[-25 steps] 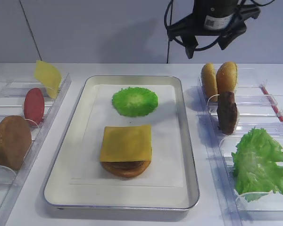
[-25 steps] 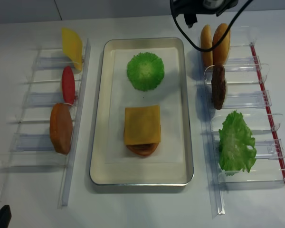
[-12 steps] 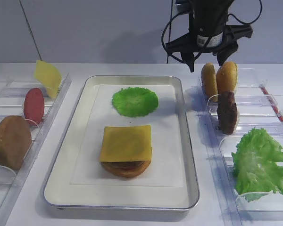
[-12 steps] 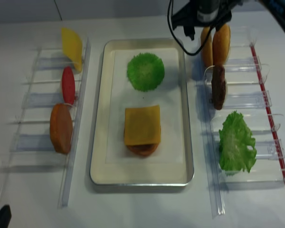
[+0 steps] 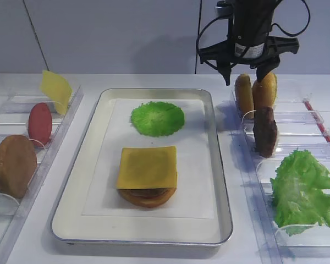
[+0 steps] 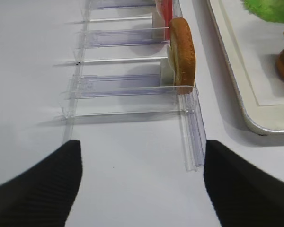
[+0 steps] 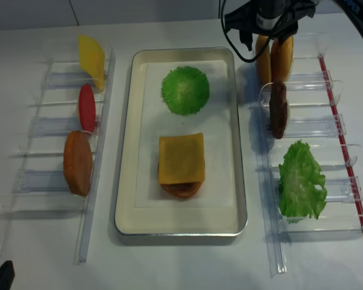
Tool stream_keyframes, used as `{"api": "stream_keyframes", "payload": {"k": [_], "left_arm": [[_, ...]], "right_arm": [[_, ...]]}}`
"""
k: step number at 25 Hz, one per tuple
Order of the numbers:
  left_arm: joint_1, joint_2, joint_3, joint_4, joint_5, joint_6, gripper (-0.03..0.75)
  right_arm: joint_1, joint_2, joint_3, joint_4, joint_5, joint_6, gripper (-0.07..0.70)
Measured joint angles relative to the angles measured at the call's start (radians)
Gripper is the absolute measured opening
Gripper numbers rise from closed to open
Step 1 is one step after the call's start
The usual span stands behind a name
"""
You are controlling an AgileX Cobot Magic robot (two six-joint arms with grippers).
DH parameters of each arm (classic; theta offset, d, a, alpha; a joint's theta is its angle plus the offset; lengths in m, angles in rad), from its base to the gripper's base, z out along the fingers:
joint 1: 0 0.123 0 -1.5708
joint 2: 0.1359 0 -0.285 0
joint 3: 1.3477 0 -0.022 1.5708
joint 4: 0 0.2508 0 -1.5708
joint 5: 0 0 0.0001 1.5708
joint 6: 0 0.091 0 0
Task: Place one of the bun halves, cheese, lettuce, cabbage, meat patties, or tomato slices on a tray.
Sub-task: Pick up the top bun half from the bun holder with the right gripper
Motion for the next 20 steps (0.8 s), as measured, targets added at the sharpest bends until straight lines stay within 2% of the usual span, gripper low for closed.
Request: {"api": "stream_keyframes", "payload": {"k": [5, 13, 20], "left_arm": [[0.000, 0.000, 0.000, 0.000, 0.000, 0.000, 0.493], [0.000, 0.000, 0.000, 0.000, 0.000, 0.000, 0.493], [0.000, 0.000, 0.000, 0.000, 0.000, 0.000, 0.493]], "right_arm": [[0.000, 0.010, 0.000, 0.027, -0.010, -0.018, 0.418], [0.000, 0.025, 0.000, 0.015, -0.016, -0.041, 0.386], [0.000, 0.025, 0.000, 0.001, -0.016, -0.041, 0.285]]}}
